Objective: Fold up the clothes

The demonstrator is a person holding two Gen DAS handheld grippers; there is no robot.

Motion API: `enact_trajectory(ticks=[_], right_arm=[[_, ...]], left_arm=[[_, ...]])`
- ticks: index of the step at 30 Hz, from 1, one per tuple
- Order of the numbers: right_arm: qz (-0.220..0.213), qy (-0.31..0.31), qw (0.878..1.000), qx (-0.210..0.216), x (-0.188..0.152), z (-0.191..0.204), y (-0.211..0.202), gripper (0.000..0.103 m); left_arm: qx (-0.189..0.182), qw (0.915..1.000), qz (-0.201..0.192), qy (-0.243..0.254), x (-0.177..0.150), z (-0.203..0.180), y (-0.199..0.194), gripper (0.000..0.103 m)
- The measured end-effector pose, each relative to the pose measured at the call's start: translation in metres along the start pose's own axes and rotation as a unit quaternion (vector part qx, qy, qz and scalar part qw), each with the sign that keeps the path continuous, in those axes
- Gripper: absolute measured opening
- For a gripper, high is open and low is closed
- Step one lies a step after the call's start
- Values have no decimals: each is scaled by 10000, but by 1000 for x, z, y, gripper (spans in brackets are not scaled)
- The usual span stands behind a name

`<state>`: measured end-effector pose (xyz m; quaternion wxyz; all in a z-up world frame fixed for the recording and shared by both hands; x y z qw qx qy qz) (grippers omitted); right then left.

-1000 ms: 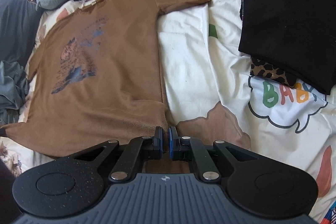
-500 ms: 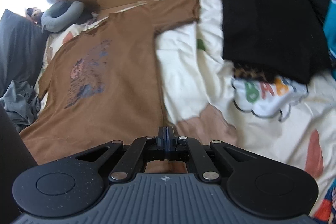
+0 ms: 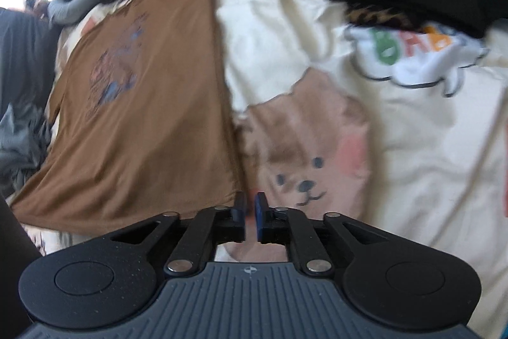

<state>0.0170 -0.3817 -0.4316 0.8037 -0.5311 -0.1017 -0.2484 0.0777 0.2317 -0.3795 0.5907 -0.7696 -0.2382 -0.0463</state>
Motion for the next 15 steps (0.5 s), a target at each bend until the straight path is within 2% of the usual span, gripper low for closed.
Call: enact_trajectory(ticks=[1,3,7,15], right_arm=[[55,-66,10000,7,-2,2,6,31],[146,-255,9996,12,-6,7,18,39],[314,-448,9984,112,-9,14,36,39],[551,-657,9963,53,-9,16,62,39]], left_arm=[[17,10000,9,-6,0,0,1,5],[45,10000,21,-26,-1,0,3,5],[97,9999,51,-78,-3,1,7,5],[156,9997,104,-145,-8,2,12,5]])
Point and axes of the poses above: each gripper's, at about its wrist camera, not at the fingertips, and y roughly the way its jaws point, z to its left, x to its top, the point moved 9 cm from there along y, roughly the way its jaws point, and after that the axes turned 9 degrees about -z, right-handed, at the moved point
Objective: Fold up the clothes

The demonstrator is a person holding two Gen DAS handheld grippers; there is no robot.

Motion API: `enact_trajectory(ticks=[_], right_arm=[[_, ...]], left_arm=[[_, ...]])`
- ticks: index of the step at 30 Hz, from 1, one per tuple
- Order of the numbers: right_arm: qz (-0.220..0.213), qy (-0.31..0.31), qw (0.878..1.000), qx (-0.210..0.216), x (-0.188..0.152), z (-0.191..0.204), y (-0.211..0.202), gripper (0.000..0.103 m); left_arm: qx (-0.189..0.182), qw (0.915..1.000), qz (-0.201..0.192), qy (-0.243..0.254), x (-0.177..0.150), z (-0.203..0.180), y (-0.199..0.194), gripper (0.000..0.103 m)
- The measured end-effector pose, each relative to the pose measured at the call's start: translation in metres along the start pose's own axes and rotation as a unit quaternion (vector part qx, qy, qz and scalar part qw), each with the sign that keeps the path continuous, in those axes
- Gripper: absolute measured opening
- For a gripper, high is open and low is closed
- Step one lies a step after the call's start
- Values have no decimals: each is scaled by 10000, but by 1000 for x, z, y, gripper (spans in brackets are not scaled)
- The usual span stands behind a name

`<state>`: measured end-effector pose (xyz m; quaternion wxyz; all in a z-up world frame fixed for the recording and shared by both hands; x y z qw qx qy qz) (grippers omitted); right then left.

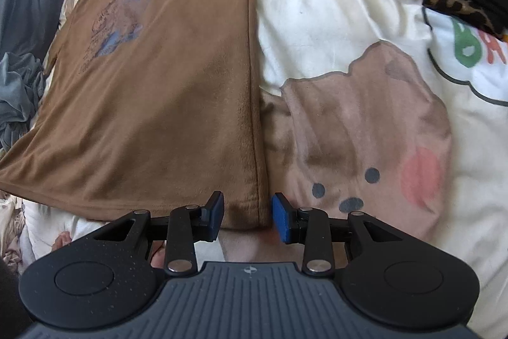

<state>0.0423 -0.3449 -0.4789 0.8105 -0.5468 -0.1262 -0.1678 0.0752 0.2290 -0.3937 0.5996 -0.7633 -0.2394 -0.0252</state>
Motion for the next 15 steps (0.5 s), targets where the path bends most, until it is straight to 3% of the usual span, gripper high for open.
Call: enact_trajectory(ticks=[3,4,6,10,15], right_arm=[[109,42,9999,5,-1,-1,5,34],[137,49,9999,8,-1,-1,6,19],[188,38,9998,19,0,0,2,3],[261,34,9996,50,4,3,-9,3],[53,137,9997,193,27,12,-51,2]], left_arm=[[4,10000,14,-16,-2,0,0,5],[3,10000,15,-19,-2,1,1,5],[-12,10000,12,-16,-2,1,0,5],[-86,10000,24,1,-3,1,-6,5],[-250,9997,-8,-74,0,1,-19,5]])
Point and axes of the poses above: each gripper's, at about its wrist camera, not at the fingertips, and y roughly the way its jaws point, z to its left, x to its top, the point moved 9 cm from there along y, roughly the way its jaws point, and after that the axes turned 9 degrees about -z, right-handed, at the moved point
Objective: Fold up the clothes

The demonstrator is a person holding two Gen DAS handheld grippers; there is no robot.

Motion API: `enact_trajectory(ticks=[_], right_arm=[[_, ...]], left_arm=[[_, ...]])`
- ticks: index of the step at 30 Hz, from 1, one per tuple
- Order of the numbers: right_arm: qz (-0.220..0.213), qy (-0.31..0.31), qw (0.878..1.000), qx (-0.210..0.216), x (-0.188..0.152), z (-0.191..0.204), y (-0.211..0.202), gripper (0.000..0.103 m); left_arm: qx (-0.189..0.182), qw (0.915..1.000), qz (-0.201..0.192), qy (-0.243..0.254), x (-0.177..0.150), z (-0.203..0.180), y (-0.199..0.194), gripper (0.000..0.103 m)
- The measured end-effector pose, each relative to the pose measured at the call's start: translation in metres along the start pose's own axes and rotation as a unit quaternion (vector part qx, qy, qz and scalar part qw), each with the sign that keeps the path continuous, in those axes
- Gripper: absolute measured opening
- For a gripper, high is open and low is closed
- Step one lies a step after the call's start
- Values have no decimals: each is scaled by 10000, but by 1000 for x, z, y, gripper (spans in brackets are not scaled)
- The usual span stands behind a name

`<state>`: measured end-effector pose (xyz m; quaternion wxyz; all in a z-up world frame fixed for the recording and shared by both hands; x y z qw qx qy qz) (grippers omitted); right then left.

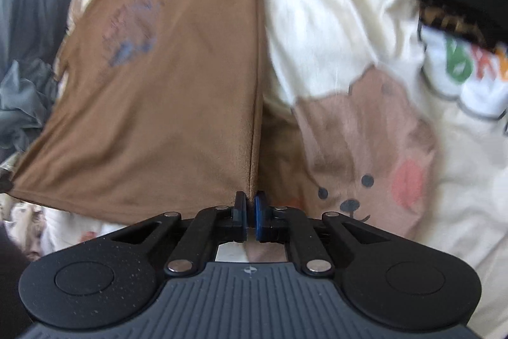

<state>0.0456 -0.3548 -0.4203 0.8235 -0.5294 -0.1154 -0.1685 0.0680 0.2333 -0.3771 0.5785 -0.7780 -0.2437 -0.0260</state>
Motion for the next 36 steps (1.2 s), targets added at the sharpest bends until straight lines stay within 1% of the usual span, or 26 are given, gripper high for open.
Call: enact_trajectory(ticks=[4,8,11,13,19,28,36], right_arm=[[-39,78,10000,20,17,-2,-29,2],[18,7,10000,-36,30,2,-41,2],[112,142,9998,-105,31,-4,-42,2],[193,245,9993,-207,28,-10,-39,2],[390,212,9981,-421,13,-13,-27,2],[511,294,9951,-795,0,-29,-2,2],[685,289,9920,-1022,-10,-38,21,2]], left_arm=[[-122,9999,9,-108,1,3,-2,5],[-204,9994,69,-261,-4,7,4,5],[-221,9992,156,-302,-11,11,12,5],[-218,9990,222,-322,-17,14,18,5],[-126,9984,381,-409,-31,27,33,5],[48,9969,625,-466,-52,40,64,5],[253,9956,729,-538,-64,50,86,5]])
Point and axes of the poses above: each gripper's, at about its wrist camera, not at the fingertips, and y roughly the way its jaws point, z to its left, x to its top, the point moved 9 cm from there along y, roughly the way its jaws point, and after that the axes turned 9 degrees about -z, right-handed, at the moved point
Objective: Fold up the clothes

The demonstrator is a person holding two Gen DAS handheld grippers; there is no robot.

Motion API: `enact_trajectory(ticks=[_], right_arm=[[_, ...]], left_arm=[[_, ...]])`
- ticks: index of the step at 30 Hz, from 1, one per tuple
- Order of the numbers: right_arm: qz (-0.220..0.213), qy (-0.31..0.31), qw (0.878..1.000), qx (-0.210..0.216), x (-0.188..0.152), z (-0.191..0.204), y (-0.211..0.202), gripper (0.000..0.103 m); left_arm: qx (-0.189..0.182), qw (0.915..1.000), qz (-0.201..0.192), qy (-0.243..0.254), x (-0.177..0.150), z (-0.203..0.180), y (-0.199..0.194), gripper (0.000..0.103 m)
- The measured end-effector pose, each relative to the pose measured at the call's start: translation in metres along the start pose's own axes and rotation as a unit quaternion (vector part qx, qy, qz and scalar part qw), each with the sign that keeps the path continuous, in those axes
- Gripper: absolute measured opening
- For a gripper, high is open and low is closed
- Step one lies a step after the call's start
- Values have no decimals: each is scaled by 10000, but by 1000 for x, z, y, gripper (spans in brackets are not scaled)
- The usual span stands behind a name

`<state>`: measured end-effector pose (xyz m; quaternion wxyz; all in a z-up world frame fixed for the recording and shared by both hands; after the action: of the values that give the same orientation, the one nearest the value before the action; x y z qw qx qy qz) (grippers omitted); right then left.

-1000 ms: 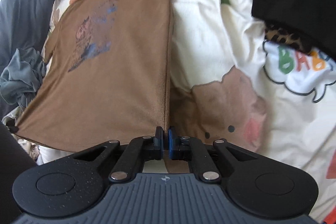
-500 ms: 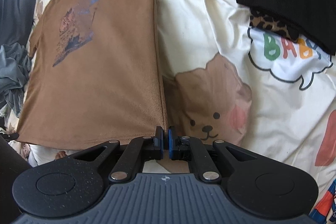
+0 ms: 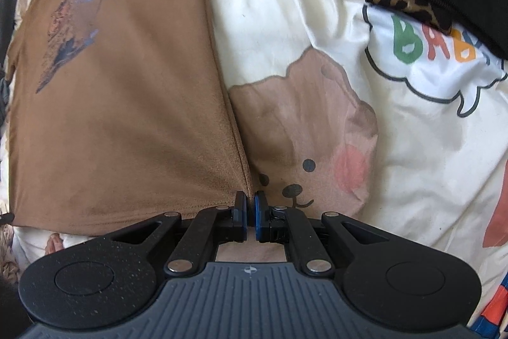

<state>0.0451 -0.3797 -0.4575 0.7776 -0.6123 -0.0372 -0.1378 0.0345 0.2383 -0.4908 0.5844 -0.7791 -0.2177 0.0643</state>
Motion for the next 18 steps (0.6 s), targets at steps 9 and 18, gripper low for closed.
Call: enact_trajectory(ticks=[9,18], right_arm=[[133,45,9996,-234,-8,-3,26,2],[184,58,9990,-414,-9,-3,33,5]], left_arm=[[258,9994,68,235,-2,-1,16,5],[233,9993,70,268,-6,4,18,7]])
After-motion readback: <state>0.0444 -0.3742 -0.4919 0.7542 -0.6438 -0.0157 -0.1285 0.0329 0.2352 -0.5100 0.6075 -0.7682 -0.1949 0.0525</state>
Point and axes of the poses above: each gripper's, at about its wrist camera, not at the fingertips, and y roughly the way its jaws point, z to its left, x to its top, the point moved 9 cm from there along y, roughly the way its jaws point, and after that the axes turned 9 degrees about -z, right-handed, at the moved point
